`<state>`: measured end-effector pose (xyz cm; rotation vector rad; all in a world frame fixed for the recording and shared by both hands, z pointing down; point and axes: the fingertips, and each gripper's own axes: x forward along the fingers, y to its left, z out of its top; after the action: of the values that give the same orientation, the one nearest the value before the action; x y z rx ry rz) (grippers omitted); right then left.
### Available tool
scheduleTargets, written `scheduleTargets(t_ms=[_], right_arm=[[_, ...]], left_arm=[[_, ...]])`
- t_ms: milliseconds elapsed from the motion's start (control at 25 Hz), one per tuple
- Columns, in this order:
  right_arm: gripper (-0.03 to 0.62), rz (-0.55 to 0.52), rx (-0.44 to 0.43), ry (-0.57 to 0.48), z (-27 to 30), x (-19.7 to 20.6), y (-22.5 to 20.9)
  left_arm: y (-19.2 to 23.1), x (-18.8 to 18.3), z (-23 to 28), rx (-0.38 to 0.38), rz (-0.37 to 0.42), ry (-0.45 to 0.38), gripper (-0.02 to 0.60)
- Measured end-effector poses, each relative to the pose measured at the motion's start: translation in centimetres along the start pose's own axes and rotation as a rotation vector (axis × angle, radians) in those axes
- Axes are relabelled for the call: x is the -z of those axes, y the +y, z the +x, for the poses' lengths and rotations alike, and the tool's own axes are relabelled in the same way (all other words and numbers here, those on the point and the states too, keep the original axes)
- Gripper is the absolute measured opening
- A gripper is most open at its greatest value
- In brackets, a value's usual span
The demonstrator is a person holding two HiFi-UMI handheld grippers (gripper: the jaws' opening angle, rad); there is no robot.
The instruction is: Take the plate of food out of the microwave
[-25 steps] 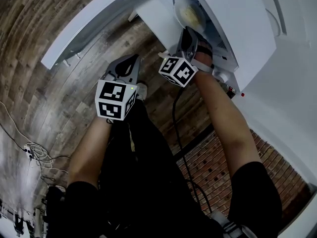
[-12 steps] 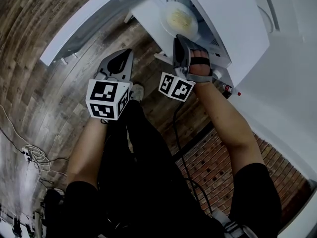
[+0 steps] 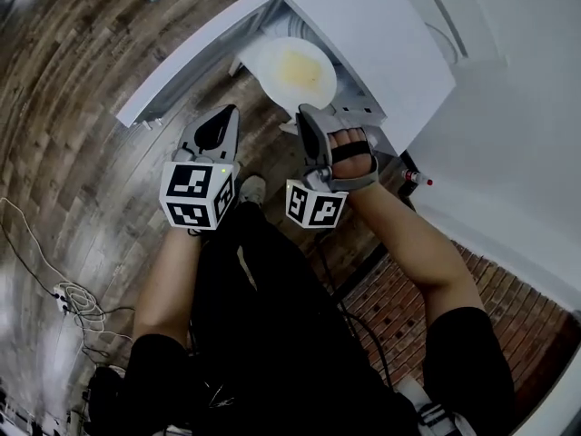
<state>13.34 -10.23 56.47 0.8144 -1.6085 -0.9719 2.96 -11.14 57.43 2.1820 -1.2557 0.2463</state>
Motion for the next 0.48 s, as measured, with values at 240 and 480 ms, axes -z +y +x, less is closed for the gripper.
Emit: scheduleTargets(t_ms=[240,480], right_arm=[[0.02,0.003,0.059,0.061,-2.1,-0.3,-8.6],[0.019,0.022,0.132,0.126,-5.3,0.4,-18.6]], left_arm=[[-1.4,-9.0,-3.5,-0.001,0.039,-0.061,-0.005],[-7.0,-17.7,-7.6,0.046,0.142,-0.093,-0.005]])
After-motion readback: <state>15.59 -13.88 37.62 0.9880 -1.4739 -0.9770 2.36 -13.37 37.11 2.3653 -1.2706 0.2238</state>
